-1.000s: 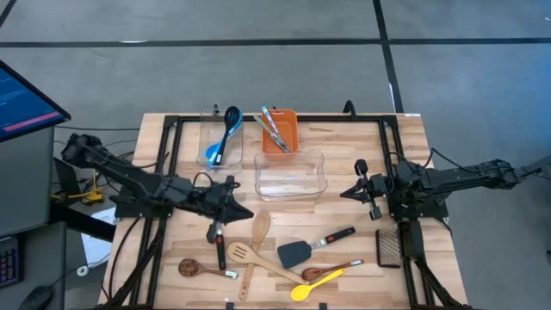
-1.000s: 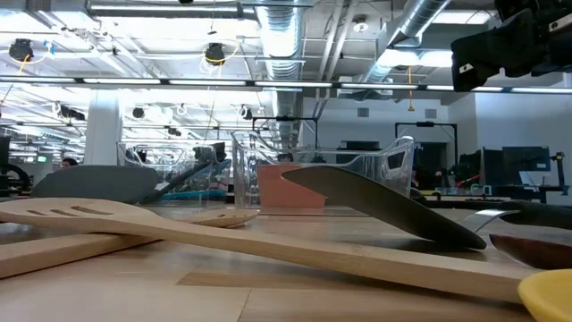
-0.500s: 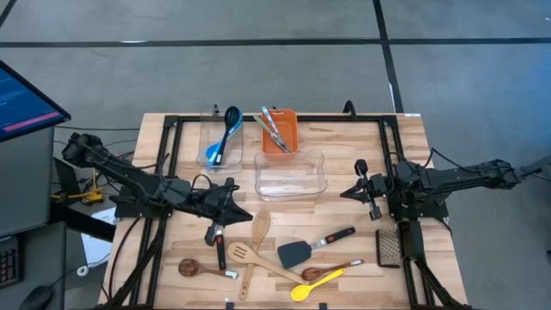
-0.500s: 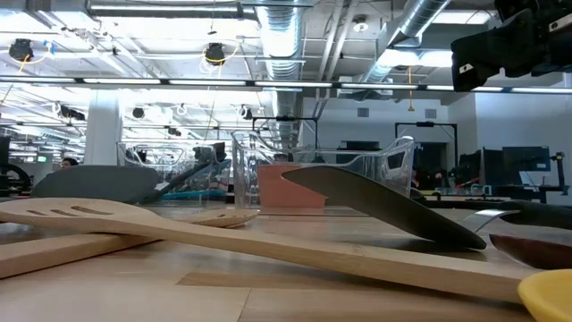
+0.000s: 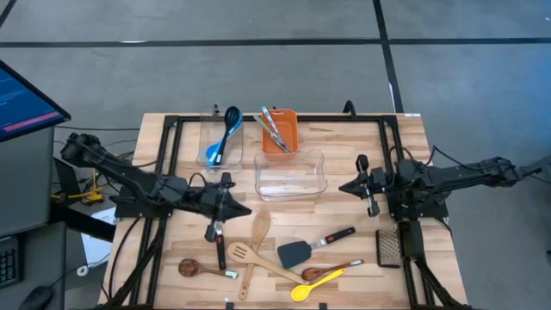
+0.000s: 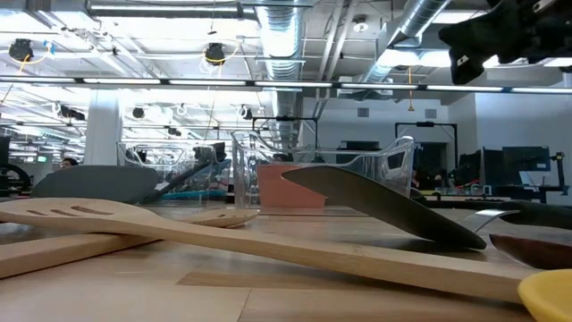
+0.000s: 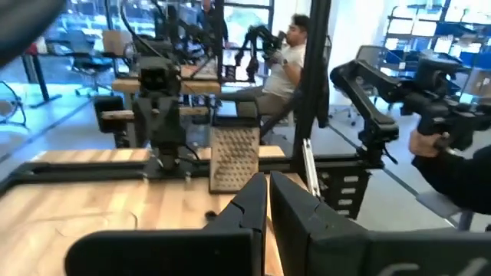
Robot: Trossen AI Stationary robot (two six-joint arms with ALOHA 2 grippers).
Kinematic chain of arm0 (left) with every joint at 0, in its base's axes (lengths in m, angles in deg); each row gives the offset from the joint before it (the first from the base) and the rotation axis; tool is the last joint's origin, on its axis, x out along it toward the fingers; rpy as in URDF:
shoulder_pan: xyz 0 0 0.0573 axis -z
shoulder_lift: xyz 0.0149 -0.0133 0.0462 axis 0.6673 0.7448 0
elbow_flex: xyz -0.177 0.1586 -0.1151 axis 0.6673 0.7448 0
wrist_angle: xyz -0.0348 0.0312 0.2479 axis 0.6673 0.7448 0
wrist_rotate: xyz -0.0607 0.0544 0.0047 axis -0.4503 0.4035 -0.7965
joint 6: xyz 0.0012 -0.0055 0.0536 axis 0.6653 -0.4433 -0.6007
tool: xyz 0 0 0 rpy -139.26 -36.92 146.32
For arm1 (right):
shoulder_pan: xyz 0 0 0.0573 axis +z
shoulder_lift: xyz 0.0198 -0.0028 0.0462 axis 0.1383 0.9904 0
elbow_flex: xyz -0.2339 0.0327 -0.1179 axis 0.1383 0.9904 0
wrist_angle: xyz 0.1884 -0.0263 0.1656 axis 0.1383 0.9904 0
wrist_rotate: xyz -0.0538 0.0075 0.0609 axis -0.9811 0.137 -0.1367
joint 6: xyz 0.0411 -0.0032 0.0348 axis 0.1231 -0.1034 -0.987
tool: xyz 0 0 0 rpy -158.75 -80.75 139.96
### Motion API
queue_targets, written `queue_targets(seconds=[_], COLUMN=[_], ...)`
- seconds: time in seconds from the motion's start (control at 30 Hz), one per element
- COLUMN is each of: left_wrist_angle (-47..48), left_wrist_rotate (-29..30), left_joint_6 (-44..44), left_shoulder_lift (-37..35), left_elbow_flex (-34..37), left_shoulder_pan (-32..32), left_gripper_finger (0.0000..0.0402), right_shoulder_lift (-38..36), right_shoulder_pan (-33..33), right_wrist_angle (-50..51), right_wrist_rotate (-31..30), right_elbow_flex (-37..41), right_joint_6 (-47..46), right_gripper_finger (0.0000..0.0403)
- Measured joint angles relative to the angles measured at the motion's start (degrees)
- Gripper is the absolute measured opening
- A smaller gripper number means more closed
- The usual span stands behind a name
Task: Pick & Place Kitchen Items
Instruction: Put the black turner spatula into the bottom transparent bin
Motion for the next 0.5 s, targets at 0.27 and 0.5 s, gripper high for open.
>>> queue_targets(seconds=[0.27, 0.5], left_wrist_angle=[9.8, 10.2], left_wrist_rotate=[0.1, -1.2], left_joint_6=[0.2, -0.3], left_shoulder_lift=[-5.6, -6.0], left_elbow_flex=[0.0, 0.0], left_shoulder_pan=[-4.2, -7.8], left_gripper_finger=[0.0003, 0.0003], right_shoulder_lift=[9.8, 21.0], right_shoulder_pan=[2.4, 3.6], right_wrist_angle=[9.1, 20.8], right_wrist_rotate=[0.0, 0.0], right_elbow_flex=[-8.9, -18.9], right_joint_6=[0.1, 1.9], right_gripper_finger=[0.0000, 0.0000])
